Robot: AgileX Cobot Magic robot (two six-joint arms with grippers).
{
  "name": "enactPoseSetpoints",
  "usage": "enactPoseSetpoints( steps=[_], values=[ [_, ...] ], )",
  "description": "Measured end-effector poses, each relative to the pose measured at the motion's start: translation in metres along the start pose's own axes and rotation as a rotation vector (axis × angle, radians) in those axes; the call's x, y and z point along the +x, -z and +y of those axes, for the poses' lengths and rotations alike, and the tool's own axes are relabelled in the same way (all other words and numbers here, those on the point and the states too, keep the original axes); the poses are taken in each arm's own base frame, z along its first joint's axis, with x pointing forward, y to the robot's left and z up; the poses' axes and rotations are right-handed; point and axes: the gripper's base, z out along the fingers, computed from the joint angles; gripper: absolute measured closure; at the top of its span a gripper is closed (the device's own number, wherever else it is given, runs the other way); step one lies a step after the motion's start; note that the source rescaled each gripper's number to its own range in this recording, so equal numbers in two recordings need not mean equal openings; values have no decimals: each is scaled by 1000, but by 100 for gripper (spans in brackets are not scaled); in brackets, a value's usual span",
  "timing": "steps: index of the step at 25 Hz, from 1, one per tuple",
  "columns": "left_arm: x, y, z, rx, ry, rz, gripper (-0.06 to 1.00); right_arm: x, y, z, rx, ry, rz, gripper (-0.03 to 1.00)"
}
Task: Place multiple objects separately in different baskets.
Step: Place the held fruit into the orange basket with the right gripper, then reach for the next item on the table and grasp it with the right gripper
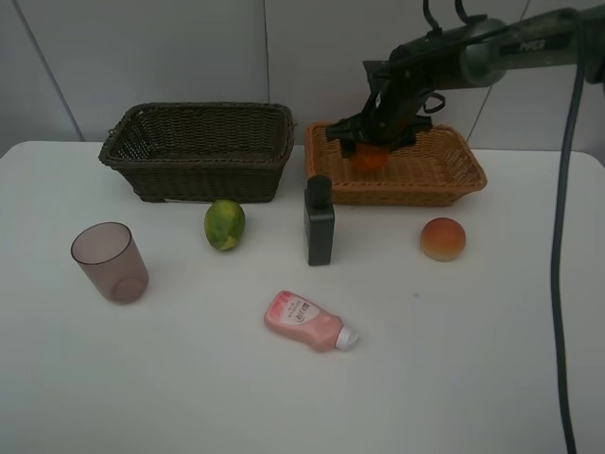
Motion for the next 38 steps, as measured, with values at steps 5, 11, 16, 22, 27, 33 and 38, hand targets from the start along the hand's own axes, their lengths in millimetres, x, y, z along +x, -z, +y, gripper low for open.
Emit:
enactPoseSetpoints(
  steps=[5,11,16,22,27,33,38],
  values=[
    [0,0,0,0,0,0,-6,-1,-2,-11,11,-17,-4,34],
    [0,0,0,0,0,0,-6,6,-11,-13,22,-17,34,34],
    [0,0,0,0,0,0,-6,8,-11,-14,36,-16,66,14],
    [0,0,0,0,0,0,-6,-6,25,-19,49,-30,48,8],
    [0,0,0,0,0,0,-6,-14,74,-28,82,-50,73,8],
    [0,0,0,0,0,0,-6,23,117,-38,98,-59,188,8],
    [0,0,0,0,0,0,-6,54,134,-43,98,-57,243,6]
  ],
)
